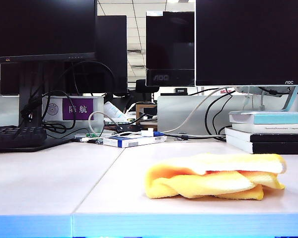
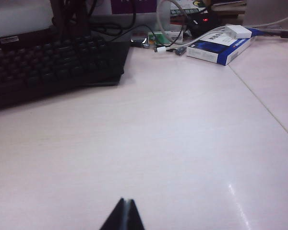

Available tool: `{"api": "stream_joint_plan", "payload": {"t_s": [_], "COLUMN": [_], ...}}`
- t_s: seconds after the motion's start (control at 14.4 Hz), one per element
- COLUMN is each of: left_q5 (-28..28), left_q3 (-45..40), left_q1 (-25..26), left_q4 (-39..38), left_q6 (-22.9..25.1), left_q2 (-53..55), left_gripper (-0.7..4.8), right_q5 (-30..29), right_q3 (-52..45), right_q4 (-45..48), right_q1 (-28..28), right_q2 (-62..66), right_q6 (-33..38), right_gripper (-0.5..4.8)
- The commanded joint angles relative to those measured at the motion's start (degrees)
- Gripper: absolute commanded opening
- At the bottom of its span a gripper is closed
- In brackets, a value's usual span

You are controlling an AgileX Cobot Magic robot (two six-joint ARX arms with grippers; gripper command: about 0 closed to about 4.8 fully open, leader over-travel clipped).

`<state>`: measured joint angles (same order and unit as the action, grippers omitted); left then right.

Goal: Wipe the table from front to back using the rag.

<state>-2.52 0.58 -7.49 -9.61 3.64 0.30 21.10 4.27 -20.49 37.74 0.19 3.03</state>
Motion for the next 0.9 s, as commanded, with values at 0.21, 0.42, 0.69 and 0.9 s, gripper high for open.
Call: {"api": "stream_joint_plan", "payload": {"t_s": [0.21, 0.42, 0.69, 0.9], "left_q5": [0.2, 0.2, 0.2, 0.3], "left_q3": [-0.1, -0.1, -0.1, -0.1], "left_q1": [0.1, 0.1, 0.1, 0.1], "left_q4": [-1.0, -1.0, -1.0, -1.0], "left_q6": [0.4, 0.4, 0.4, 0.4], "left_q2": [0.0, -0.1, -0.1, -0.1], "left_gripper": [-0.02, -0.02, -0.02, -0.02], "right_q5": [6.6, 7.5, -7.4, -18.4], "right_q3": [-0.9, -1.5, -2.5, -4.2], "right_q4": [0.2, 3.4, 6.8, 11.4], "right_q1": [-9.5, -23.1, -32.0, -33.0], "right_q2": [-0.1, -0.1, -0.1, -0.1], "right_q6": [-0.6, -0.5, -0.4, 0.5], "right_gripper": [0.12, 0.13, 0.13, 0.13]}}
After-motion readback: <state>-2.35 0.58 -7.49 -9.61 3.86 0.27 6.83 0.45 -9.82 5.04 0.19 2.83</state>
